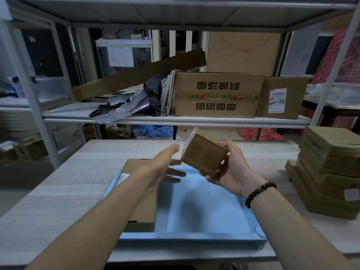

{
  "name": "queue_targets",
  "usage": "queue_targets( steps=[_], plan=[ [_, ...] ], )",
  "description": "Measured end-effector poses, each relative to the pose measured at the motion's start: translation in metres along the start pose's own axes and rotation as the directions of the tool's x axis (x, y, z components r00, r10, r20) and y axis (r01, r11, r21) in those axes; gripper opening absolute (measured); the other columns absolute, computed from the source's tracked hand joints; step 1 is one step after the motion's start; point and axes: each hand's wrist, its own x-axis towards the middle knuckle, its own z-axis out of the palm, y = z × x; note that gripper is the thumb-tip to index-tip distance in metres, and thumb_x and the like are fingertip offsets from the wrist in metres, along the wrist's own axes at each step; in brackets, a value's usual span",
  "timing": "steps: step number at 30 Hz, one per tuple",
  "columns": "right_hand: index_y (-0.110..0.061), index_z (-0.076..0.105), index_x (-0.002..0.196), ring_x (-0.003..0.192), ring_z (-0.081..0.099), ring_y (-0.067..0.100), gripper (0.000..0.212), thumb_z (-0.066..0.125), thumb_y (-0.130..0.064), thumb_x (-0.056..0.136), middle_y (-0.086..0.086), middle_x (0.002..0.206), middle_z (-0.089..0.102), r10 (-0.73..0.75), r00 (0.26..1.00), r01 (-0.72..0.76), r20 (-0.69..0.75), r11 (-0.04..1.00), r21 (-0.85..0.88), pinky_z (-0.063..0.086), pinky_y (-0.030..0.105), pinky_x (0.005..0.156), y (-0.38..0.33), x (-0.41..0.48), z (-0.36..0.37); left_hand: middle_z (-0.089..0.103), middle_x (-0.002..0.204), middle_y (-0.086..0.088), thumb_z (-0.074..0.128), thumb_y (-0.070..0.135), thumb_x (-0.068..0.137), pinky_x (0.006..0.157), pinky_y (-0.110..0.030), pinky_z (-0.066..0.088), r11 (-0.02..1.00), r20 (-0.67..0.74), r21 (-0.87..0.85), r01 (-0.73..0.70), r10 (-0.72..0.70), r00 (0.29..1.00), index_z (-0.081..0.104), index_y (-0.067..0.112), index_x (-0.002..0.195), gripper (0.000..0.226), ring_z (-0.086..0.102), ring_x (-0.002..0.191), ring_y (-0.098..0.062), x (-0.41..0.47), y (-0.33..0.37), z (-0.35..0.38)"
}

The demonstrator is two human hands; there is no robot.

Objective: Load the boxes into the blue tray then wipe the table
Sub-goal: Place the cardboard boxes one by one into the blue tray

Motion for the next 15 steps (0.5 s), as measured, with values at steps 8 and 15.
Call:
queue_targets(
  steps=[8, 15],
  plan=[
    [-0.018, 0.064, 0.117, 0.088, 0.063, 0.02, 0.05, 0.069, -0.026, 0.068, 0.005, 0.103, 0.069, -0.167, 0.975, 0.192, 0.144, 0.964, -0.186, 0.051, 0.035, 0.077, 0.012, 0.008, -0.008, 0.069, 0.122, -0.008, 0.076, 0.042, 0.072, 0.091, -0.048, 0.056, 0.999, 0.198, 0.01, -0.044, 0.041, 0.979, 0.061, 0.022, 0.125, 0.058, 0.068, 0.104, -0.021, -0.003, 0.01, -0.013],
    [-0.027, 0.059, 0.124, 0.115, 0.06, 0.018, 0.078, 0.077, 0.007, 0.057, -0.004, 0.113, 0.071, -0.346, 0.909, 0.414, 0.231, 0.81, -0.415, 0.052, 0.034, 0.087, 0.01, 0.012, -0.011, 0.06, 0.129, 0.0, 0.083, -0.011, 0.064, 0.088, -0.033, 0.057, 0.96, 0.203, 0.096, -0.264, 0.241, 0.949, 0.041, 0.028, 0.134, 0.09, 0.06, 0.119, -0.02, -0.006, 0.005, -0.015]
  ],
)
